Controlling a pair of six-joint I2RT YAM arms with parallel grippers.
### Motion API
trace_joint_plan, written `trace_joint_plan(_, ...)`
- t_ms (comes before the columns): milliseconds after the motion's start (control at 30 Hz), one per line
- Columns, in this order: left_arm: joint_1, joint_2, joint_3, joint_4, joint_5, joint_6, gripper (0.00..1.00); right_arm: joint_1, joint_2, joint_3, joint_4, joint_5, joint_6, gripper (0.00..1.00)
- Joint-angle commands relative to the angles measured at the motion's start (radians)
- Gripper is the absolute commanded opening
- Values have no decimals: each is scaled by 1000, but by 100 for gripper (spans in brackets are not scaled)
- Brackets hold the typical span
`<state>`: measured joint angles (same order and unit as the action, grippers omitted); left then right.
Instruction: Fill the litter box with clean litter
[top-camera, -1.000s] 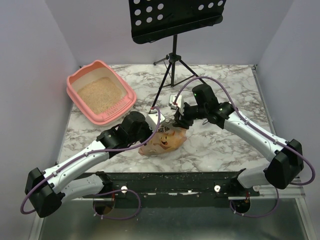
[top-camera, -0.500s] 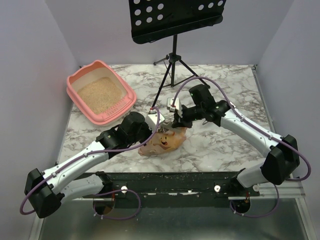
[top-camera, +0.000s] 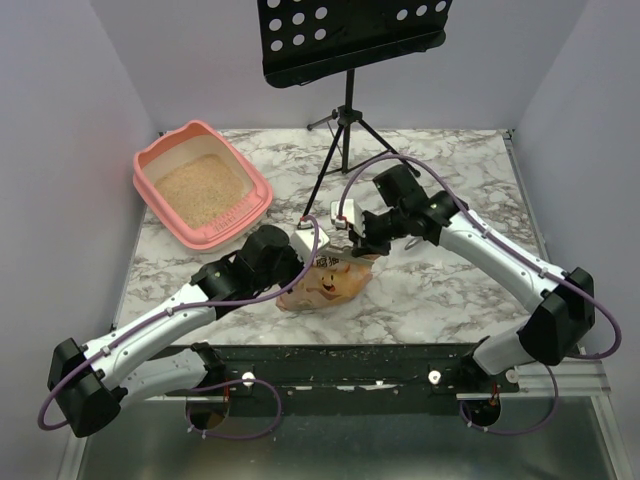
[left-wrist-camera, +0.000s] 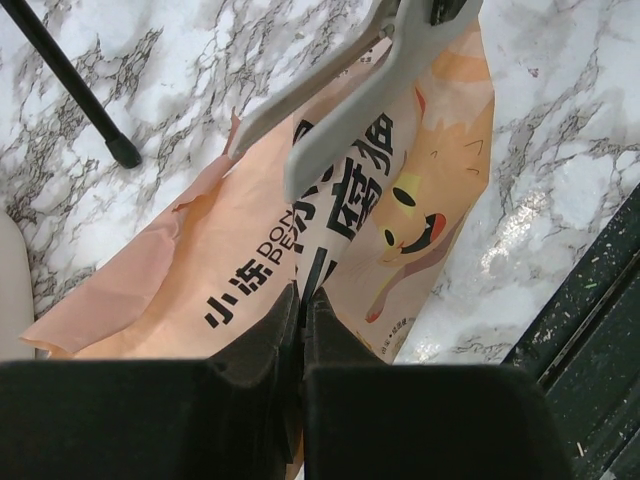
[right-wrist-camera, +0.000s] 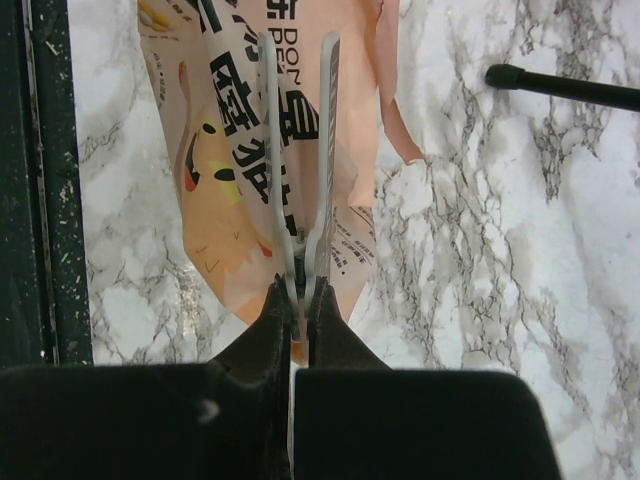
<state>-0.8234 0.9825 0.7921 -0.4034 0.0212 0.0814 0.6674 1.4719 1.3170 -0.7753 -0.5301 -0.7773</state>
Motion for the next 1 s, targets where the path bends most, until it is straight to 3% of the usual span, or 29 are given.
trace_joint_plan(0,-3,-50,10,81,-50,6,9,27,45,-21,-87,67,-16,1)
trace_joint_plan(667,-10,-45,2,89,-64,11,11,52,79,-128,-5,58,21,1)
trace_joint_plan(700,-8,-45,2,86,-64,11,11,52,85,-116,-8,64,30,2)
trace_joint_plan(833,-10,-41,2,86,-69,11,11,52,100,-85,-6,85,56,30)
trace_joint_plan(967,-10,-39,1,86,-73,17,13,52,56,-87,43,91,90,44)
